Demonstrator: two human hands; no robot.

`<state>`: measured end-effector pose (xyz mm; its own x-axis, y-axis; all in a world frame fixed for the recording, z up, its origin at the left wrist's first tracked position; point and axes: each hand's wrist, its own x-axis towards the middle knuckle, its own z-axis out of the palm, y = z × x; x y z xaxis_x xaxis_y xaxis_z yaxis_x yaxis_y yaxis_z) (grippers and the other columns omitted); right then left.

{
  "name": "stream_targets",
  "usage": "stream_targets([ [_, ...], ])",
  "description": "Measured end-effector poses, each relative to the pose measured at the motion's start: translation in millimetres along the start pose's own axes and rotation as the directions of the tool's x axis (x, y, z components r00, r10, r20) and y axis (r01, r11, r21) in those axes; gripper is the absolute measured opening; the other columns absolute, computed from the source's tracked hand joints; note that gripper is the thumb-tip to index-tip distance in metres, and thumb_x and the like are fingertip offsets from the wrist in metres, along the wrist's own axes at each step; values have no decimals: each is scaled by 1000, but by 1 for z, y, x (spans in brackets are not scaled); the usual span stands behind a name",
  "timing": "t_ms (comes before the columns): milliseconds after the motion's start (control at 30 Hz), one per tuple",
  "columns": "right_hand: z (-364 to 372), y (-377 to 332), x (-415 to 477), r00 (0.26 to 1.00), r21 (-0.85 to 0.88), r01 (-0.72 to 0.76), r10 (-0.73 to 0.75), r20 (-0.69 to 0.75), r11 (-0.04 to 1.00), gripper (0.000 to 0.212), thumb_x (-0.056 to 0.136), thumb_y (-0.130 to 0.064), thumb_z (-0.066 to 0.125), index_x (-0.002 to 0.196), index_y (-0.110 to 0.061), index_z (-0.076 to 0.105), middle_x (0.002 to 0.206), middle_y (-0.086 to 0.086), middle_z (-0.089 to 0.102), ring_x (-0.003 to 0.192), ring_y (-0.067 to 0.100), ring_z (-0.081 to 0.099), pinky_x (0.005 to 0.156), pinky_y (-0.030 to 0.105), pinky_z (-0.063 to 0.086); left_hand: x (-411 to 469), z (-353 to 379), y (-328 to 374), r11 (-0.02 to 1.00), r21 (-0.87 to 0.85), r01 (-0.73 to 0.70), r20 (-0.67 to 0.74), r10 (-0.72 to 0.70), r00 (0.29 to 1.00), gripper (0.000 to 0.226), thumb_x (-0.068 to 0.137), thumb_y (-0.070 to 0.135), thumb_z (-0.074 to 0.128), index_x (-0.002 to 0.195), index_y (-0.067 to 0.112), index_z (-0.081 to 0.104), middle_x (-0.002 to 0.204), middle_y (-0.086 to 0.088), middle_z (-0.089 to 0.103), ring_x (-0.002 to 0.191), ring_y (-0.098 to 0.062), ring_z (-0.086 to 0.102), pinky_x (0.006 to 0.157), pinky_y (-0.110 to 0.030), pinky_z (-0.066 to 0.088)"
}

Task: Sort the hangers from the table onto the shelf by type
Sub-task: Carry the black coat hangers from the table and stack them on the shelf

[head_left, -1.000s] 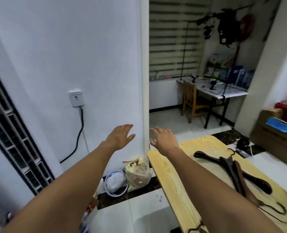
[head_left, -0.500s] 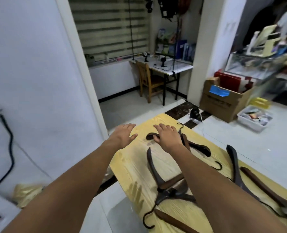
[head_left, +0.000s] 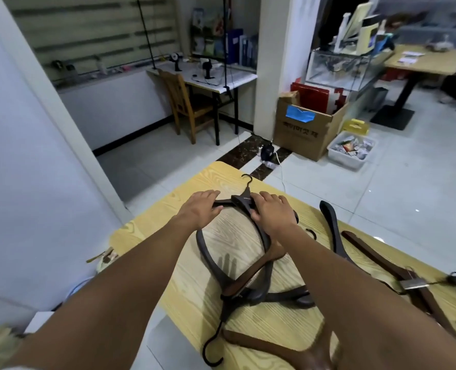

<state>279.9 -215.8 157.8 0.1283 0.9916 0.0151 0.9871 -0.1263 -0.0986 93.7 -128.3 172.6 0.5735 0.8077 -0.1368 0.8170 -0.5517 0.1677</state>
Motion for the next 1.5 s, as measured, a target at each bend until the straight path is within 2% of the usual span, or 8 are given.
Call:
stream_targets([
  [233, 20, 13, 36, 992, 12, -127, 126, 20, 992, 47, 99, -41, 35, 142, -22, 35, 142, 4, 44, 129, 26, 42, 110, 40, 29, 70, 15, -13, 997, -4, -82, 74, 82, 994, 54, 100, 39, 35, 148, 17, 22, 153, -4, 29, 139, -25, 27, 115, -36, 24],
  [400, 46, 4, 66, 980, -3, -186, 186, 77, 983, 50, 100, -41, 32, 146, -20, 28, 145, 5, 40, 131, 28, 39, 111, 41, 25, 116, 36, -27, 997, -1, -82, 148, 81, 986, 53, 100, 36, 35, 148, 18, 22, 150, -6, 32, 134, -29, 32, 109, -38, 29],
  [733, 87, 8, 129, 972, -18, -202, 202, 116, 979, 50, 100, -41, 32, 145, -19, 29, 146, 5, 39, 132, 27, 39, 112, 41, 24, 186, 86, -66, 996, 46, -80, 253, 66, 965, 52, 100, 36, 34, 146, 15, 24, 145, -9, 36, 130, -30, 36, 105, -39, 31],
  [933, 110, 15, 140, 972, -23, -204, 205, 118, 979, 49, 100, -40, 34, 144, -18, 33, 144, 4, 42, 128, 27, 42, 108, 40, 27, 211, 113, -78, 995, 76, -58, 298, 33, 954, 51, 100, 35, 36, 144, 12, 25, 142, -11, 39, 129, -31, 36, 103, -40, 31],
  [1100, 120, 25, 143, 966, -24, -232, 233, 114, 972, 49, 100, -40, 35, 144, -19, 34, 140, 5, 45, 126, 28, 45, 107, 41, 29, 227, 131, -76, 997, 62, -41, 382, 15, 924, 43, 99, 36, 41, 131, 9, 38, 132, -13, 44, 121, -32, 43, 96, -42, 36],
  [1367, 124, 42, 138, 959, -7, -266, 265, 103, 964, 50, 99, -39, 37, 146, -24, 31, 134, 5, 51, 121, 28, 48, 103, 39, 31, 242, 147, -70, 999, 51, -15, 364, -5, 931, 38, 96, 36, 49, 120, 7, 45, 121, -15, 48, 113, -34, 50, 87, -42, 42],
  [1500, 126, 47, 135, 956, -3, -275, 274, 106, 961, 47, 99, -40, 36, 142, -21, 37, 133, 7, 52, 120, 30, 49, 104, 42, 33, 244, 149, -69, 997, 82, -12, 314, -14, 949, 40, 99, 40, 38, 120, 7, 46, 121, -15, 50, 112, -33, 50, 83, -40, 41],
])
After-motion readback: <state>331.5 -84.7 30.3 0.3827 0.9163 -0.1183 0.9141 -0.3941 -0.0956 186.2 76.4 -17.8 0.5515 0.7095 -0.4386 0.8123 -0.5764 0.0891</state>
